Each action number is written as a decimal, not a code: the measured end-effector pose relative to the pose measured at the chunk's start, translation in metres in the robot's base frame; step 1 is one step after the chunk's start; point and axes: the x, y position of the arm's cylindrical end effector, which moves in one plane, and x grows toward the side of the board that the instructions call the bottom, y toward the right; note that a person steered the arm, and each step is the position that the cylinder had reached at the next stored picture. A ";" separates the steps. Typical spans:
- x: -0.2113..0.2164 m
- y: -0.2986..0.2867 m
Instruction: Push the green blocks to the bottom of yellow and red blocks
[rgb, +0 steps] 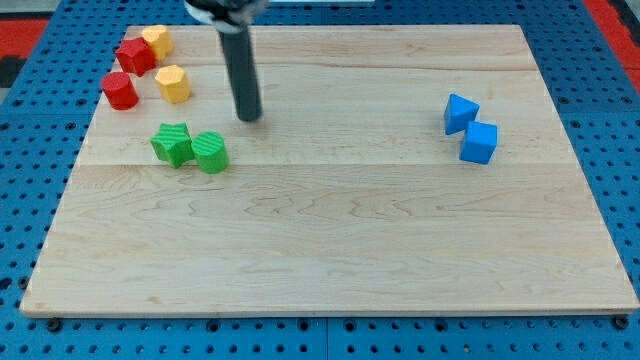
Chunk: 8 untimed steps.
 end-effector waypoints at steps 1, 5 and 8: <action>0.052 -0.008; -0.026 -0.112; -0.052 -0.105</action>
